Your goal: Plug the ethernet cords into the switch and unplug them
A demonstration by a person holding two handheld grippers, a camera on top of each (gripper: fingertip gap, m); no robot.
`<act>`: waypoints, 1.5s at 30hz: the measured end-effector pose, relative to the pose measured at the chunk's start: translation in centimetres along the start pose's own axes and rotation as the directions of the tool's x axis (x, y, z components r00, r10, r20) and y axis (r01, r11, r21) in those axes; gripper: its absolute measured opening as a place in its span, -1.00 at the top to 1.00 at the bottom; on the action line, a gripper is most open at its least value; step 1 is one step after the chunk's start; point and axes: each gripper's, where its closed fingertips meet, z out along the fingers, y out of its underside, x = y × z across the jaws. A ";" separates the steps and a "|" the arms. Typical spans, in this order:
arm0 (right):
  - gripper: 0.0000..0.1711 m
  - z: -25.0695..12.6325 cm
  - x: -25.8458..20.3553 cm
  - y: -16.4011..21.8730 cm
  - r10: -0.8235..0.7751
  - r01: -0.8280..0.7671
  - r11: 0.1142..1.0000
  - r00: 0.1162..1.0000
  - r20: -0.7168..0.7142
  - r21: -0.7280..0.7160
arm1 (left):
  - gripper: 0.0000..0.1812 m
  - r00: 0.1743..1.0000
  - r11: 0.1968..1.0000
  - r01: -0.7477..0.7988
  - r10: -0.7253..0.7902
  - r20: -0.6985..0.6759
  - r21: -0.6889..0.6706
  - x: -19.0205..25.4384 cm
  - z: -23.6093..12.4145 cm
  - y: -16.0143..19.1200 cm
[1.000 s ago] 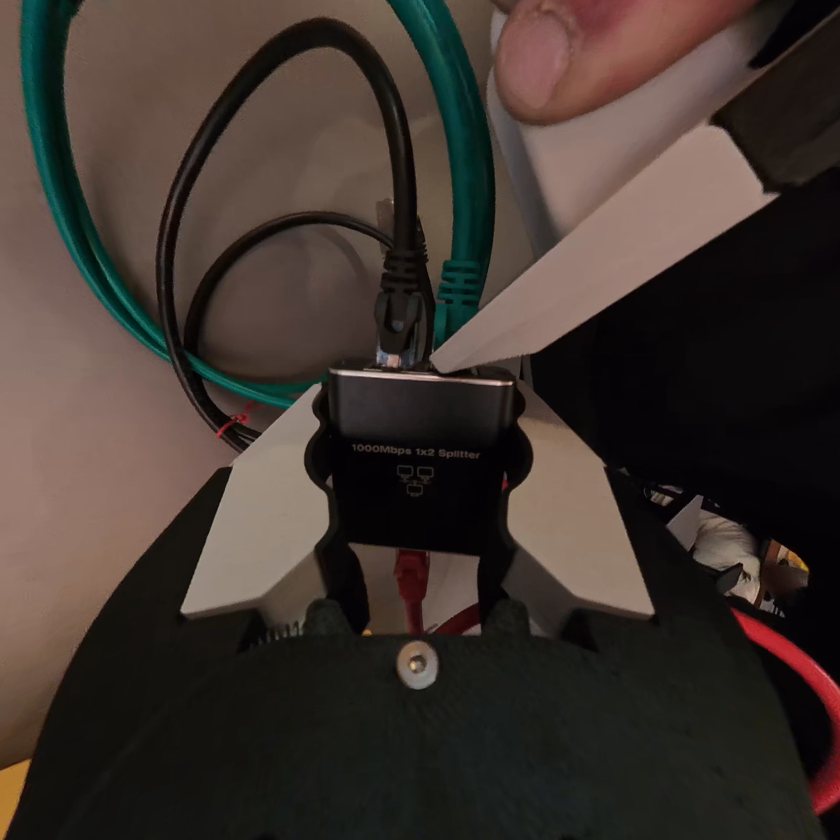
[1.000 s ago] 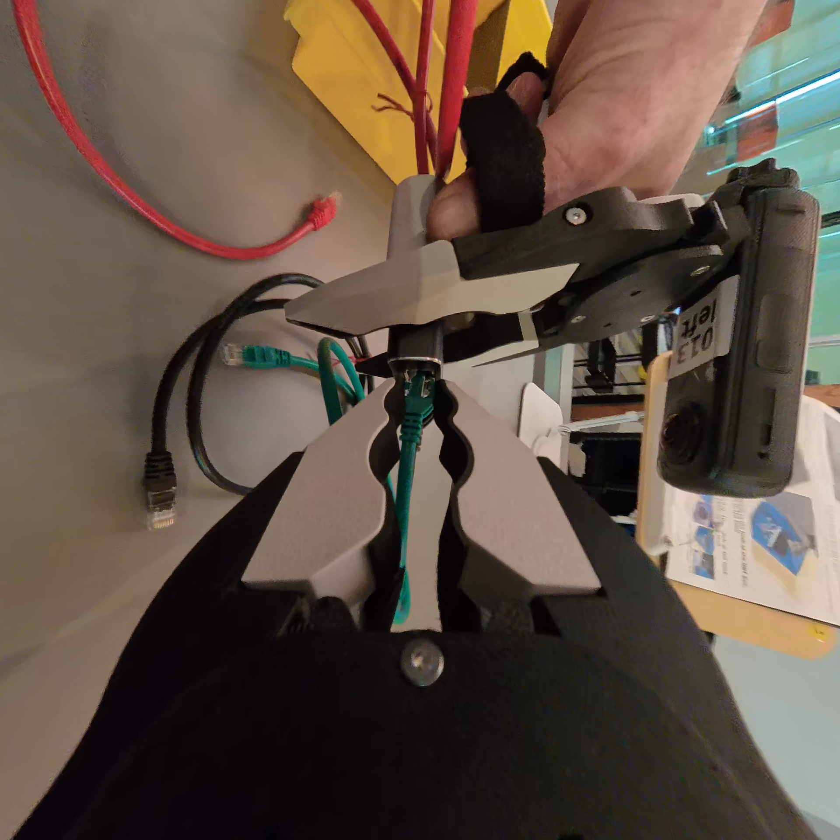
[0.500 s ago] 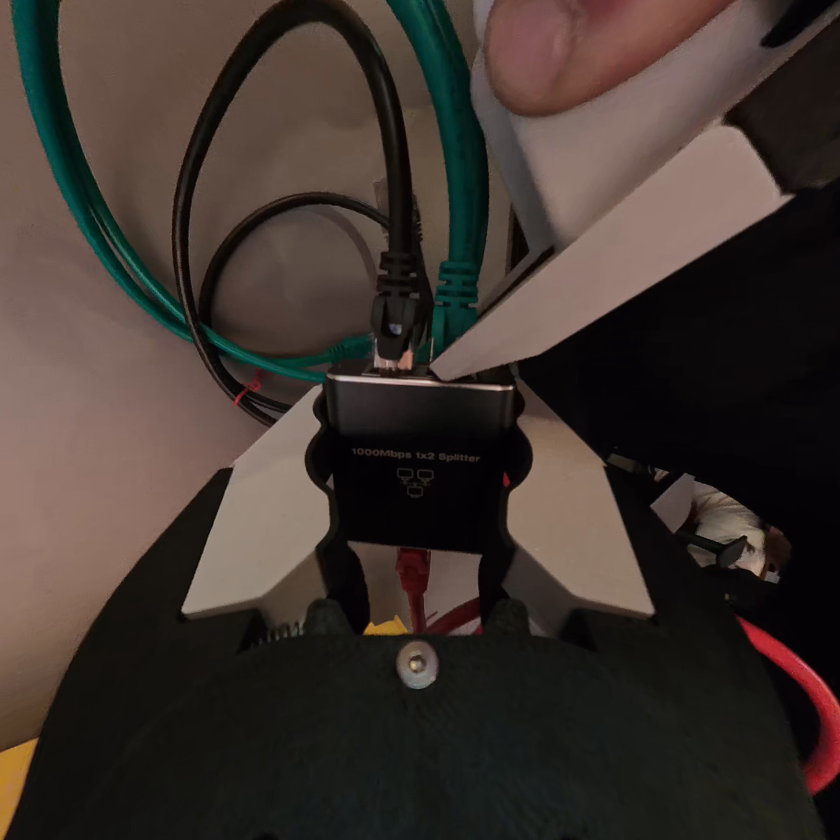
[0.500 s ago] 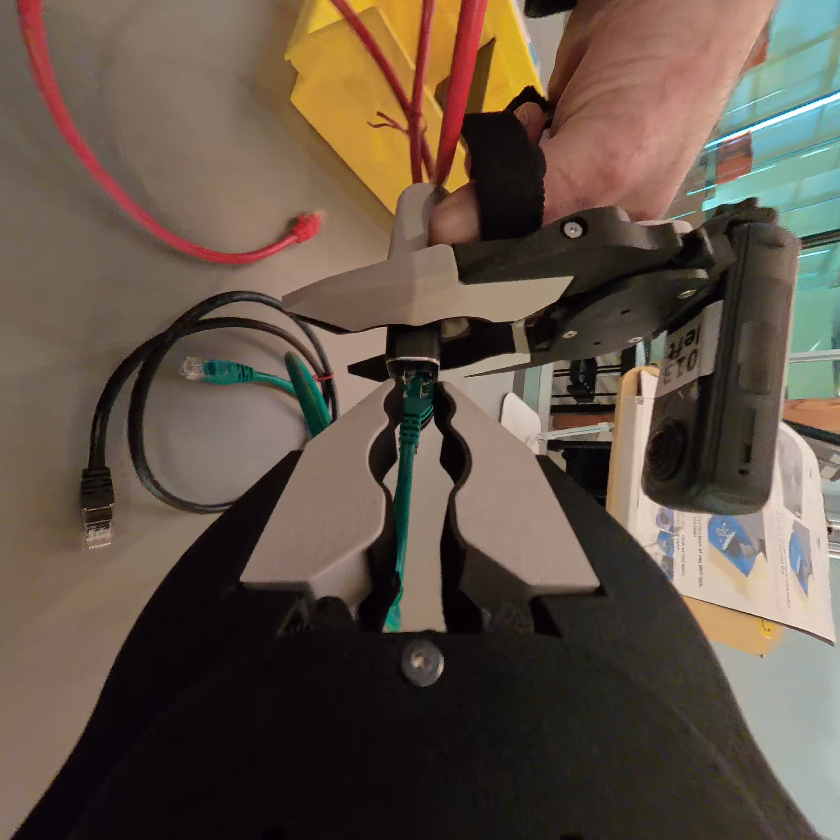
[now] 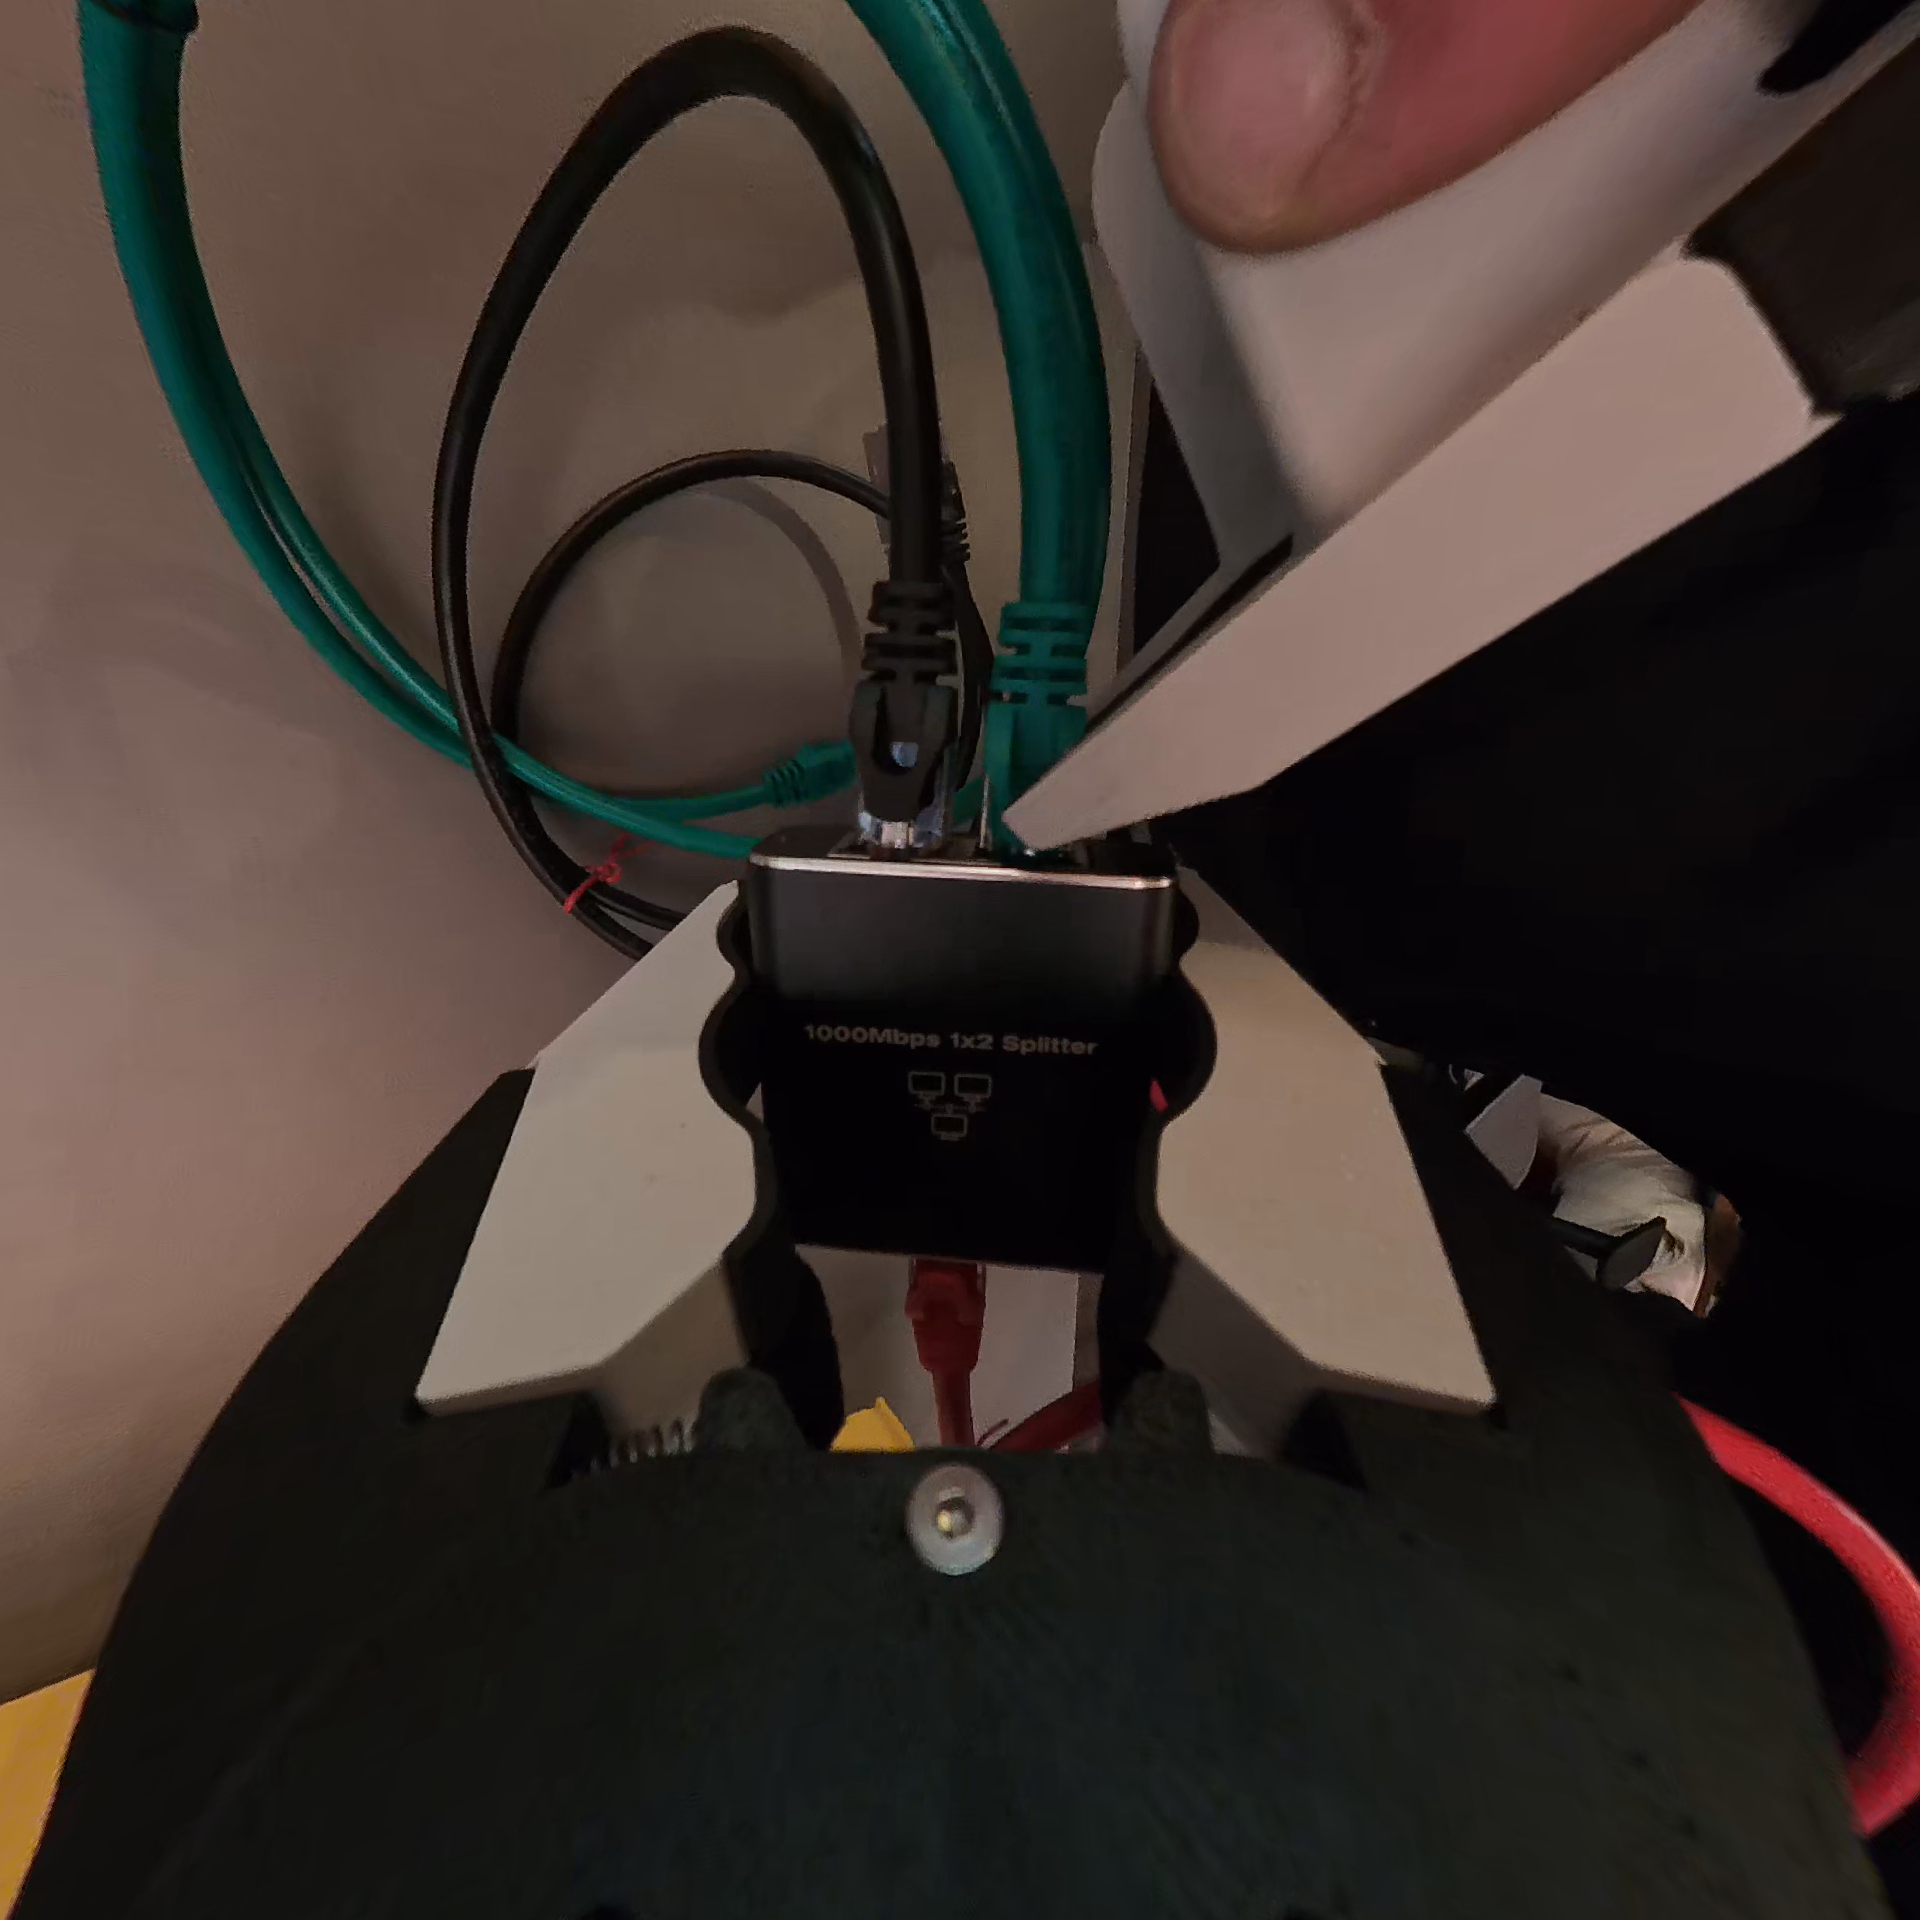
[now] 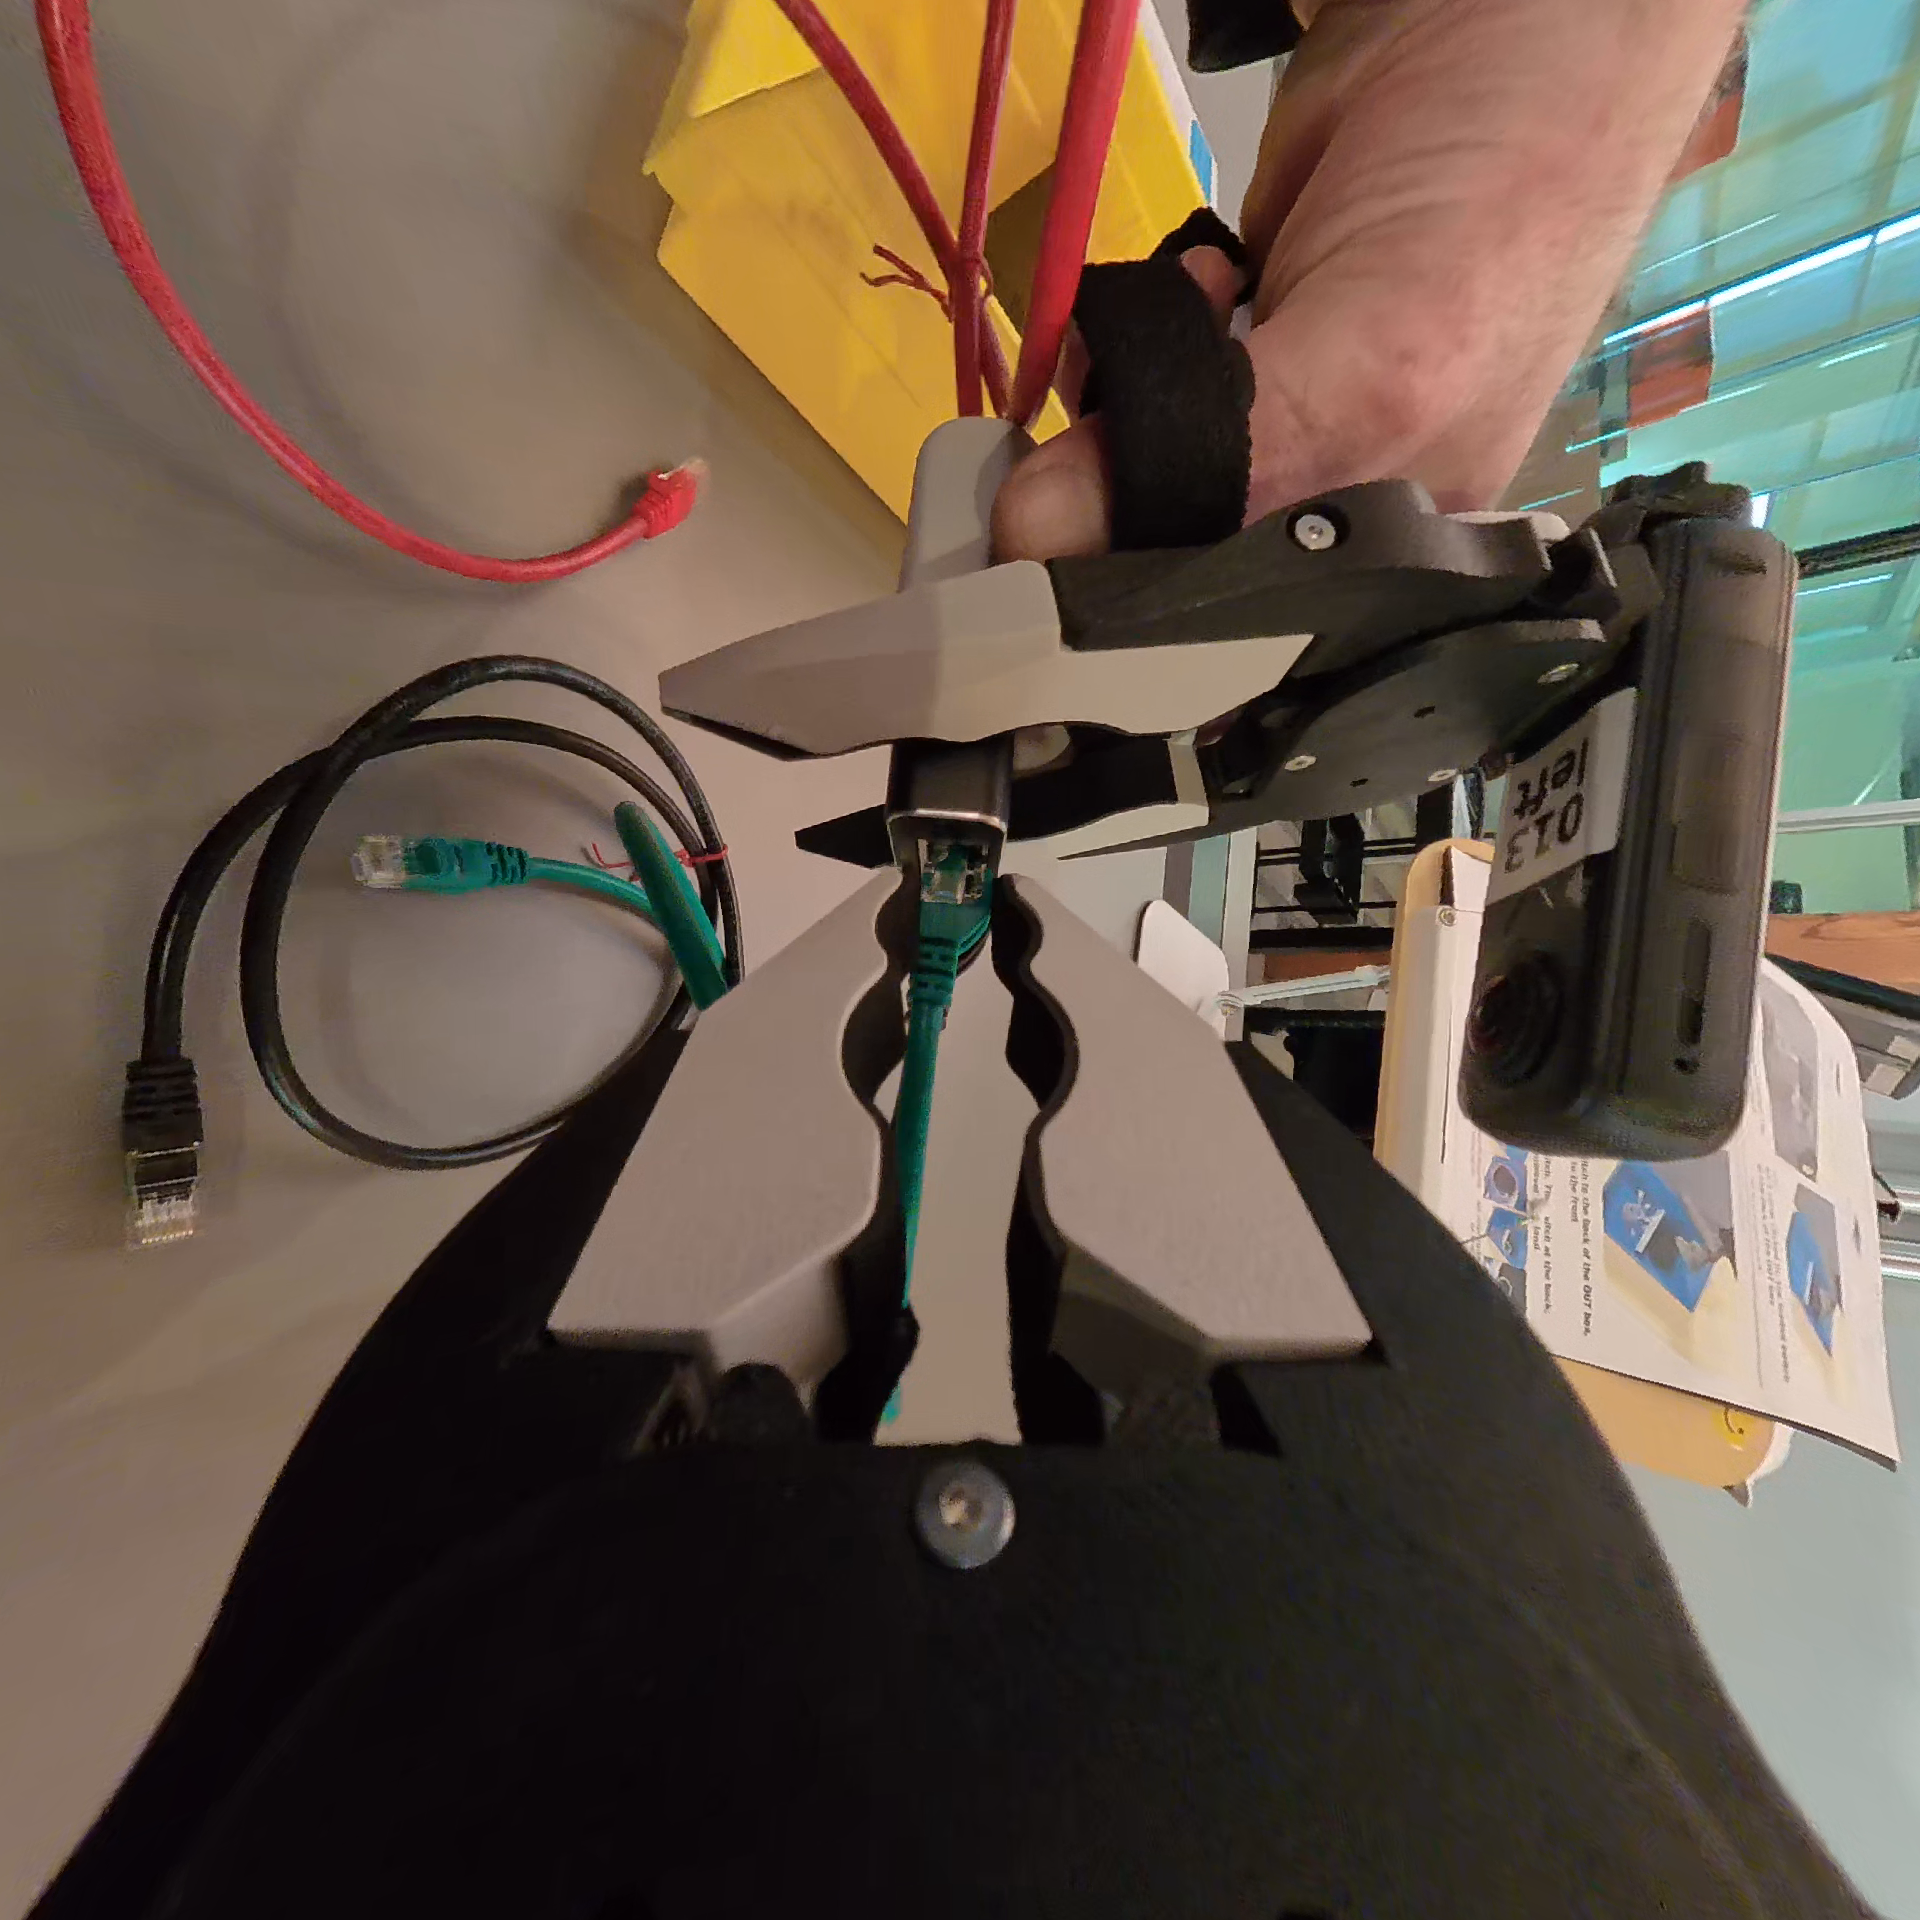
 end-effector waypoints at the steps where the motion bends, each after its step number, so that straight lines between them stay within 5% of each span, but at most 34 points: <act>1: 0.87 0.0 -0.1 0.1 -0.008 0.008 1.000 1.000 0.002 -0.004 | 0.19 1.000 1.000 -0.001 0.001 0.005 -0.004 -0.1 0.0 0.0; 9: 0.89 0.3 -1.5 0.6 -0.036 0.042 0.996 0.996 0.079 -0.073 | 0.19 1.000 0.999 -0.013 0.013 0.015 -0.037 -0.4 0.7 0.1; 19: 0.90 -1.3 -0.5 2.8 0.035 -0.028 0.995 0.997 0.075 -0.091 | 0.19 0.999 0.995 0.029 -0.032 0.031 0.099 -0.8 -0.8 0.8; 24: 0.88 -1.8 0.4 1.8 0.115 -0.113 0.993 0.991 0.060 -0.040 | 0.19 0.995 0.991 0.013 -0.026 0.093 0.130 -1.1 -2.0 0.8; 27: 0.70 -3.3 0.6 2.2 0.177 -0.176 0.984 0.980 0.089 -0.023 | 0.19 0.986 0.992 -0.005 -0.017 0.167 0.129 -1.9 -1.9 0.9; 31: 0.74 -5.4 -1.0 4.2 0.268 -0.246 0.961 0.942 0.201 -0.130 | 0.19 0.971 0.975 -0.024 -0.030 0.237 0.222 -3.1 -3.0 0.6; 37: 0.71 -6.5 2.4 4.9 0.347 -0.345 0.937 0.936 0.055 -0.052 | 0.19 0.926 0.960 -0.153 0.057 0.374 0.233 -2.5 -3.9 -0.1; 45: 0.55 -6.6 -3.0 4.6 0.406 -0.370 0.913 0.860 0.308 -0.170 | 0.19 0.906 0.926 -0.173 0.016 0.422 0.335 -2.6 -6.5 -0.4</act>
